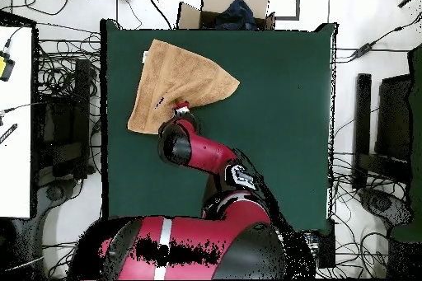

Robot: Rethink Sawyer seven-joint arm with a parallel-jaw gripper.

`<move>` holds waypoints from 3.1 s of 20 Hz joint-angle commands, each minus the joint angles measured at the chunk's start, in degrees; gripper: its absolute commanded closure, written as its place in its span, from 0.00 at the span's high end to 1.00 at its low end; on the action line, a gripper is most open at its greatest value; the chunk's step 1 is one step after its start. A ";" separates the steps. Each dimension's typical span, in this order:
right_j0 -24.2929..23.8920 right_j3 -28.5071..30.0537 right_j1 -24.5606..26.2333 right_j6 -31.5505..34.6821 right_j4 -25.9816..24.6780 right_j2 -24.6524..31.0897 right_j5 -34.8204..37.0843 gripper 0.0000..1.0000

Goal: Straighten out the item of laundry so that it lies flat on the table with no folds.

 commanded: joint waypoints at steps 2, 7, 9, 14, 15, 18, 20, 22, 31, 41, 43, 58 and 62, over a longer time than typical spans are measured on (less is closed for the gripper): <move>-0.88 -0.11 4.93 -4.43 -6.29 -8.90 6.67 1.00; -2.61 -1.11 5.09 -8.48 -10.88 -10.87 16.17 1.00; -1.14 -2.09 5.48 -8.57 -12.02 -13.64 18.25 1.00; 1.00 -5.10 6.49 -8.68 -16.76 -19.56 21.77 1.00; 1.21 -5.49 6.54 -8.47 -17.66 -20.27 22.06 1.00; 2.10 -7.13 6.32 -8.59 -20.66 -22.94 24.94 1.00; 1.62 -7.99 5.81 -8.69 -22.48 -23.26 26.17 1.00; -0.68 -7.73 4.45 -8.76 -23.99 -20.53 27.17 1.00; -5.29 1.43 -4.49 -1.31 -21.31 -4.90 25.69 1.00; -12.23 6.74 -8.66 0.66 -22.73 6.53 16.99 1.00; -13.63 8.14 -10.18 1.14 -22.52 8.88 16.52 1.00; -15.52 11.55 -12.51 8.83 -15.82 18.74 14.09 1.00; -14.39 11.29 -11.98 10.17 -13.73 19.01 12.50 1.00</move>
